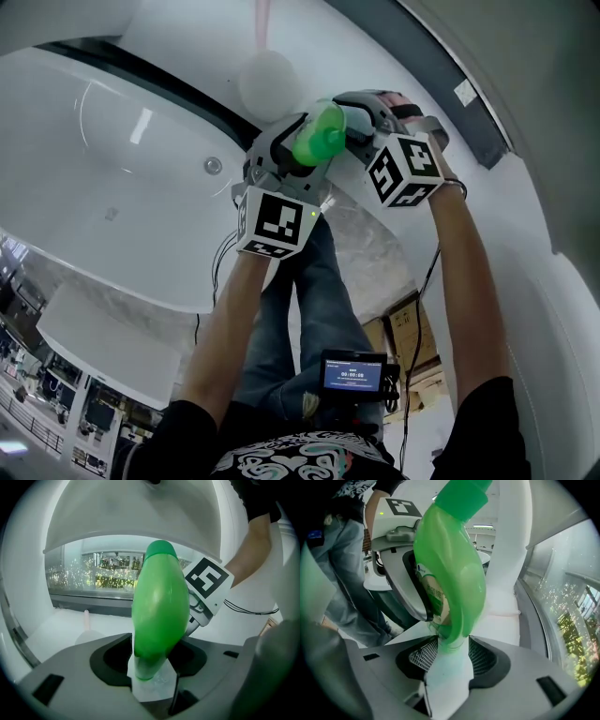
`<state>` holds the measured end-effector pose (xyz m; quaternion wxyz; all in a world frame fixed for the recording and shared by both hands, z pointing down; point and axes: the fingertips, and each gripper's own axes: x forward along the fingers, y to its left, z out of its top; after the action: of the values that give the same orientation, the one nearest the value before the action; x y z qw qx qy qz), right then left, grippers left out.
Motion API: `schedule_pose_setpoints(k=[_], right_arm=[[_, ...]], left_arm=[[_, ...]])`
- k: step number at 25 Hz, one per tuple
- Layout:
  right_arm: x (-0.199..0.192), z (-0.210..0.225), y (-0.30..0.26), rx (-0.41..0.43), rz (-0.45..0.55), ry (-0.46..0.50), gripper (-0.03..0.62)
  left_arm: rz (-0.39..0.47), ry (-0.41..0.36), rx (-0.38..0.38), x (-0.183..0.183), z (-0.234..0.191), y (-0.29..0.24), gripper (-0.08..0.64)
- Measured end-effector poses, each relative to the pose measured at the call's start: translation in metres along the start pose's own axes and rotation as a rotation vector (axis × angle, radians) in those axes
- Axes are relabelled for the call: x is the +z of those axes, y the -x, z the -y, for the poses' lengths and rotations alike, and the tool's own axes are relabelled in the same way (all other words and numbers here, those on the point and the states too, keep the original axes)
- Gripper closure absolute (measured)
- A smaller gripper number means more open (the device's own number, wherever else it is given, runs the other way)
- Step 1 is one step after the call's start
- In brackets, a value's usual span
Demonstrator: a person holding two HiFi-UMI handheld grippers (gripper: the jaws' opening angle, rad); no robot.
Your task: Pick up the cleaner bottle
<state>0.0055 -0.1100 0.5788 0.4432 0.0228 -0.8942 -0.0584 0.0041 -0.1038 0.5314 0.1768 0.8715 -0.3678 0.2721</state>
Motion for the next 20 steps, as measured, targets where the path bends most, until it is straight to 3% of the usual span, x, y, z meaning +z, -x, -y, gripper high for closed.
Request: schedule_pose_setpoints(k=[9,20], right_arm=[[-0.002,-0.004,-0.014,0.071,-0.048,0.063,0.364],[-0.006,0.002,-0.015,0.043,-0.052,0.055,0.364]], left_arm=[[-0.008,-0.024,-0.037,0.001,0.001,-0.019,0.356],[-0.111,-0.089,-0.027,-0.010,-0.004,-0.034,0.356]])
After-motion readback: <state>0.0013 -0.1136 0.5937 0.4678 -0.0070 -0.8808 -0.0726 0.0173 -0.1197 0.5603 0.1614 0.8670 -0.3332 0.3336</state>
